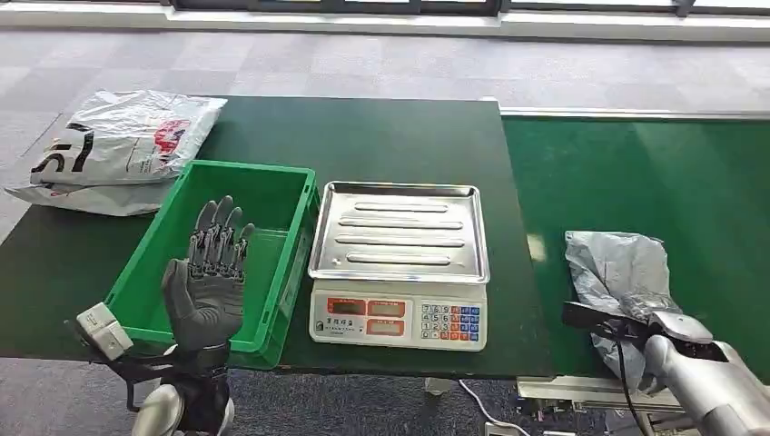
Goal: Moved the parcel from conveyor to table for the left to box.
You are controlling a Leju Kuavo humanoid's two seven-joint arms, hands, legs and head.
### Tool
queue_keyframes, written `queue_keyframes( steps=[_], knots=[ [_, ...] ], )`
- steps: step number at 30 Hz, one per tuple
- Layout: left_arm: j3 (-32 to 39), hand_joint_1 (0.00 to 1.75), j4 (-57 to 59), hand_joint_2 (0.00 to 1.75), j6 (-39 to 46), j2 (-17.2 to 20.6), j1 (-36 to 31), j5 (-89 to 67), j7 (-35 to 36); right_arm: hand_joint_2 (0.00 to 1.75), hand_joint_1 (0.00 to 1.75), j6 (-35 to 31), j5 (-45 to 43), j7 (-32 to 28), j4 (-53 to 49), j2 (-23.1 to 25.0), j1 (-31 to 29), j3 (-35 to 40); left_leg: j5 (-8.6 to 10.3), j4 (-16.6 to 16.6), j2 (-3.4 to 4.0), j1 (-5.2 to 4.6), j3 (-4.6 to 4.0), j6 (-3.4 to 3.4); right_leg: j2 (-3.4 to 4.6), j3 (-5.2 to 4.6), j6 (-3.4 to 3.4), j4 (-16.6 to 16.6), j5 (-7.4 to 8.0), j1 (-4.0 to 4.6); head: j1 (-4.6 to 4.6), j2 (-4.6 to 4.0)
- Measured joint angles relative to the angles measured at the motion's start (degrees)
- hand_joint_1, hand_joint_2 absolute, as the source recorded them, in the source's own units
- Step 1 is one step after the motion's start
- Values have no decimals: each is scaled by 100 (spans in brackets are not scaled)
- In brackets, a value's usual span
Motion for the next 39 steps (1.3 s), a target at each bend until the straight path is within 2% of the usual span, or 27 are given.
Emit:
queue_keyframes(
  steps=[9, 11, 12, 13, 14, 15, 16, 18, 21, 25, 31, 39],
  knots=[
    [0, 0, 9, 0, 0, 0, 4, 0, -20, 175, 175, -100, -11, 6, -59, 0, 30, 2, 0, 0, -3, -1, -3, 1, -2, 3, 0, 0, 0, -1, 2, 0],
    [0, 0, 15, 0, 20, 2, 23, 2, -72, 175, 175, -611, -46, 131, -94, 9, 30, 2, 0, 0, -5, -2, -12, 1, -4, 1, 1, 2, 1, -3, 2, 0],
    [0, 0, 9, 0, 44, 2, 47, 2, -105, 175, 175, -1038, -83, 203, -127, 22, 3, -9, 0, 0, -5, -3, -13, 1, -3, 0, 0, 2, 2, -4, 2, 0],
    [0, 0, -15, 0, 66, 2, 82, 0, -125, 175, 175, -1466, -153, 256, -175, 39, -60, -46, 0, 0, -1, -5, -58, 0, 0, -1, 1, 3, 3, -5, 2, 0],
    [0, 0, -48, 0, 70, 2, 124, -13, -155, 175, 175, -1856, -243, 269, -254, 53, -138, -105, -1, 0, 7, -6, -46, 1, 5, -6, 1, 3, 3, -6, 2, 0],
    [0, 0, -98, 0, 98, 0, 159, -22, -188, 175, 175, -2355, -392, 191, -386, 61, -211, -226, 0, 0, 9, -7, -8, 1, 9, -13, 1, 3, 3, -7, 0, 0],
    [0, 0, -125, 0, 142, 0, 187, -33, -227, 175, 175, -2861, -591, 43, -608, 61, -247, -414, 4, 1, 7, -7, -14, -1, 11, -18, 4, 3, 7, -6, 2, 0],
    [0, 0, -146, 0, 236, 2, 246, -50, -315, 175, 175, -3403, -839, -195, -1264, 72, -245, -938, 8, 1, -5, -6, -14, 4, -5, -17, 4, 3, 6, -5, 0, 0],
    [0, 0, -171, 0, 267, 2, 286, -70, -365, 175, 175, -3469, -914, -307, -1955, 103, -246, -1539, 10, 0, -28, 0, -17, 5, -29, -9, 0, 3, 0, 0, 0, 0],
    [0, 0, -184, 0, 317, 2, 293, -74, -391, 175, 175, -3958, -1078, -844, -2676, 225, -63, -1980, 7, 0, -24, -2, -21, 4, -20, -13, 2, 3, -1, -1, 2, 0],
    [0, 0, -177, 0, 324, 2, 219, -79, -391, 175, 175, -4017, -1027, -872, -3363, 400, 75, -2111, 8, 0, -16, -2, -20, 4, -16, -16, 2, 2, -1, -2, 0, 0],
    [0, 0, -175, 0, 326, 2, 210, -83, -393, 175, 175, -4054, -1053, -924, -3593, 485, 155, -2179, 8, 1, -13, -2, -19, 4, -13, -16, 3, 2, 0, -2, 0, 0]
  ],
)
